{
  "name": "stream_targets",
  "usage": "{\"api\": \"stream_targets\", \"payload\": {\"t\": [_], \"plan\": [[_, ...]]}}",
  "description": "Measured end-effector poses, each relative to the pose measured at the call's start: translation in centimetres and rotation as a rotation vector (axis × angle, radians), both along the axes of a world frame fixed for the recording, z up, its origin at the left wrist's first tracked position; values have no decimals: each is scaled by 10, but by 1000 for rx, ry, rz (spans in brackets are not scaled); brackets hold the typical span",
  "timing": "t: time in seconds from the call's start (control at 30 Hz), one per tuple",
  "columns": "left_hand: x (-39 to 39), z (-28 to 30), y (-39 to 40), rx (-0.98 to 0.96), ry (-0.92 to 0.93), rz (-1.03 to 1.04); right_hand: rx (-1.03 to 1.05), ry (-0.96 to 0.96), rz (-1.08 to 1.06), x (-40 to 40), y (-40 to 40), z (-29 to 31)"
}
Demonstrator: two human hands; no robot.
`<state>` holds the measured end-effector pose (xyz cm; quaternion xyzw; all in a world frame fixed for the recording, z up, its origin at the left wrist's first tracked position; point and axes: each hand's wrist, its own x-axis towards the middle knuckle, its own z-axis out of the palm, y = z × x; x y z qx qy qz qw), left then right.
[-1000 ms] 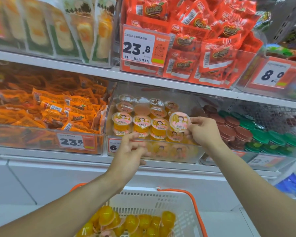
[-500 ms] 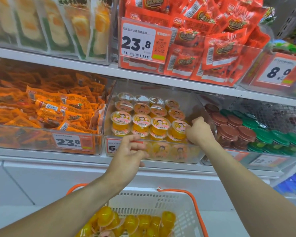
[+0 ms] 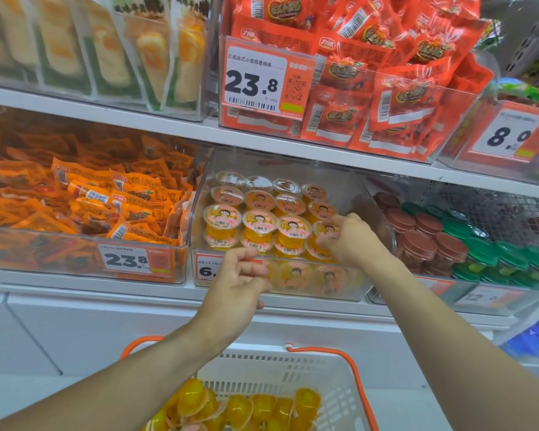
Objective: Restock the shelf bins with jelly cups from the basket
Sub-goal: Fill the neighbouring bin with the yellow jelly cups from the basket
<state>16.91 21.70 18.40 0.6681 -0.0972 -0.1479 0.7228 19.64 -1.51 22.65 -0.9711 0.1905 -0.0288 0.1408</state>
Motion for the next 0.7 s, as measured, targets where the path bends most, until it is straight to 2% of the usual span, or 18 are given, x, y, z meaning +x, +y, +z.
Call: {"api": "stream_targets", "payload": {"t": [0.13,0.3,0.4,0.7], "plan": [[-1,1,0,3,2,1,63,14,2,5,-4,1],[-2,3,2,-27,50,27,98,174,77,13,-13,4],[-2,3,3,-42,75,38,184,184,111,17,-16,0],[-3,3,2,-42,72,54,40,141,182,20,-18,-13]]}}
